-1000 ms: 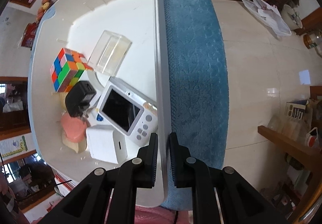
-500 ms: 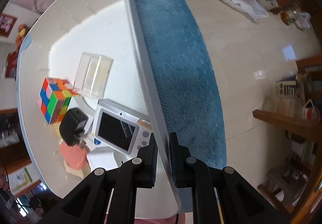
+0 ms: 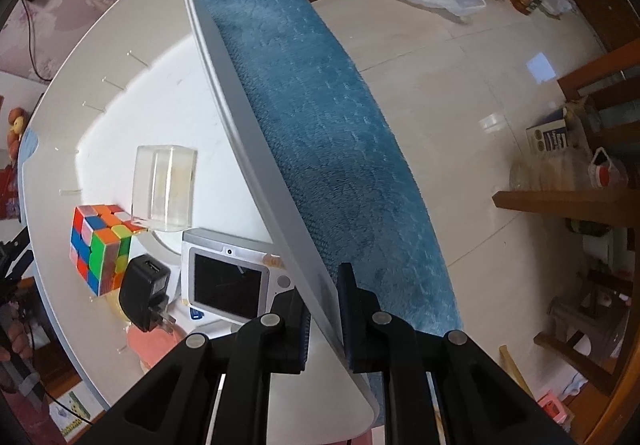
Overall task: Organize rigid objects
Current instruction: 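Move the left tool back to the green jar with gold lid, then close the left gripper on the green jar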
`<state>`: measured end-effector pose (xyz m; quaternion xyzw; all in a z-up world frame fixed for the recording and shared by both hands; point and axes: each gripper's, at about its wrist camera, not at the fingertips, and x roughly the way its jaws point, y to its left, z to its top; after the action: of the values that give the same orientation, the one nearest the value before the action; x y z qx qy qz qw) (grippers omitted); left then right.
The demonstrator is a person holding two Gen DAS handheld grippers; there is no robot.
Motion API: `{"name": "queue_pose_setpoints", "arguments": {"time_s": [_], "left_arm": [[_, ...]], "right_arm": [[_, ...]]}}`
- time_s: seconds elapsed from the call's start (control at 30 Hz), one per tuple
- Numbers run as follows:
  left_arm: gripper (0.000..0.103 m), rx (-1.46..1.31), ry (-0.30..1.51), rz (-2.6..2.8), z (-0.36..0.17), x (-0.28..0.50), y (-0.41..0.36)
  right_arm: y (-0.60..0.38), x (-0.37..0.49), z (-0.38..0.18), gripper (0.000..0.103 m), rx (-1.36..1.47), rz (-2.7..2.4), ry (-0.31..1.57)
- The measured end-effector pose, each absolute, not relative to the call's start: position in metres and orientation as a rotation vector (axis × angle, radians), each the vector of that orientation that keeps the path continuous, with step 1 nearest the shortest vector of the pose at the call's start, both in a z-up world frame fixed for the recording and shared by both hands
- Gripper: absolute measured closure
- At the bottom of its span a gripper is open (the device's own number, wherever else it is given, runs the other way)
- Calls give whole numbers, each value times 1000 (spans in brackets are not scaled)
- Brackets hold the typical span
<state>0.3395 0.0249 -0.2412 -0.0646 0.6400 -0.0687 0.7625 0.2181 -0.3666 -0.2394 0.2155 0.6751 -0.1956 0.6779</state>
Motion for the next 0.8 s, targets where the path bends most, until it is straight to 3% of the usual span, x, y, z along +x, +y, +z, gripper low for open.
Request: {"name": "queue_pose_setpoints", "arguments": {"time_s": [0.6, 0.8], "left_arm": [[21, -178, 1416, -170, -273, 353, 40], [29, -184, 1409, -198, -273, 354, 37]], "right_arm": [[-354, 224, -237, 86, 469, -493, 1512], [-354, 225, -236, 85, 464, -496, 1514]]}}
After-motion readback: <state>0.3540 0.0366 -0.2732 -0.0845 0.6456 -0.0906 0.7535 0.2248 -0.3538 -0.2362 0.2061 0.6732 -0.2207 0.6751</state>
